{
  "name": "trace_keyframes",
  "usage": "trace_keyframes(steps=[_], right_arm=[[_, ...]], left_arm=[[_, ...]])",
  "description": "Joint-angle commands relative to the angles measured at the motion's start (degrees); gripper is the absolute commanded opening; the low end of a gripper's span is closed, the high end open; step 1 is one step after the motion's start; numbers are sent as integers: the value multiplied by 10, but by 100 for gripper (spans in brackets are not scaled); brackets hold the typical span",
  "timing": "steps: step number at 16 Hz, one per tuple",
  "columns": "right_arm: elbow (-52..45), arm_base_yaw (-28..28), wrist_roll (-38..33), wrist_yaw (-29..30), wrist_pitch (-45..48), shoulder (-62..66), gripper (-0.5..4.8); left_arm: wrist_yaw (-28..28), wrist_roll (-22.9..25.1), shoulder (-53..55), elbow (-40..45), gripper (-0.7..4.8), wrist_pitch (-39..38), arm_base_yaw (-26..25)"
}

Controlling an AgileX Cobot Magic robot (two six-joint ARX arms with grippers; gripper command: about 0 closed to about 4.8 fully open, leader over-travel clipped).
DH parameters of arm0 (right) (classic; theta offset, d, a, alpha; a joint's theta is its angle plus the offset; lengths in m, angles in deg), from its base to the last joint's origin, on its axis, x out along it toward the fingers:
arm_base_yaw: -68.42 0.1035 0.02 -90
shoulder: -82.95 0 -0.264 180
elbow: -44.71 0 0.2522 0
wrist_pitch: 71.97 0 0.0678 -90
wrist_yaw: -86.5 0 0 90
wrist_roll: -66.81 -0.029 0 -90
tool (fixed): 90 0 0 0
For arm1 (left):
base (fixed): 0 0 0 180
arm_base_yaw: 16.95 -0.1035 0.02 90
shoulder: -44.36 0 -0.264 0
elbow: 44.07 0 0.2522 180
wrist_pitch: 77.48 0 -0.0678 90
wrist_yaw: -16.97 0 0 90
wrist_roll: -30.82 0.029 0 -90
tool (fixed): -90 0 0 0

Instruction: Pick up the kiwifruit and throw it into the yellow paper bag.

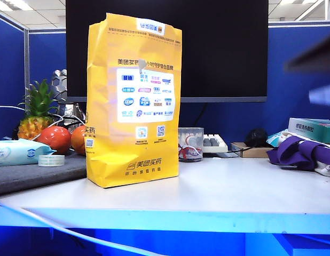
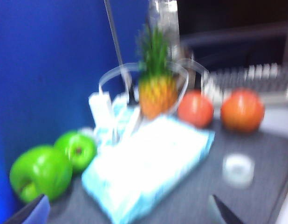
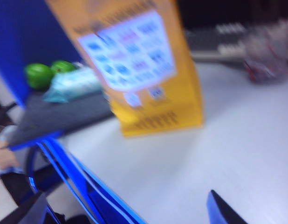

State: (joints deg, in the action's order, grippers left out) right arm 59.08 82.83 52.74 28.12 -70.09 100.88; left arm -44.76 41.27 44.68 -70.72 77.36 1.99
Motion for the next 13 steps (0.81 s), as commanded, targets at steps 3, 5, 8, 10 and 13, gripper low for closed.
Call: trace_keyframes(steps=[3, 5, 8, 10, 13], right_arm=[[-5, -10, -1, 17, 8, -99, 479], [-5, -10, -1, 18, -8, -124, 479], [-5, -10, -1, 18, -4, -140, 479], [-5, -10, 0, 18, -7, -154, 479], [-5, -10, -1, 18, -23, -179, 479]], left_arm=[[0, -2, -1, 68, 479, 141, -5], [0, -2, -1, 92, 479, 145, -5], [0, -2, -1, 123, 479, 97, -5], [-13, -2, -1, 124, 479, 60, -5], [-126, -2, -1, 124, 479, 82, -4]])
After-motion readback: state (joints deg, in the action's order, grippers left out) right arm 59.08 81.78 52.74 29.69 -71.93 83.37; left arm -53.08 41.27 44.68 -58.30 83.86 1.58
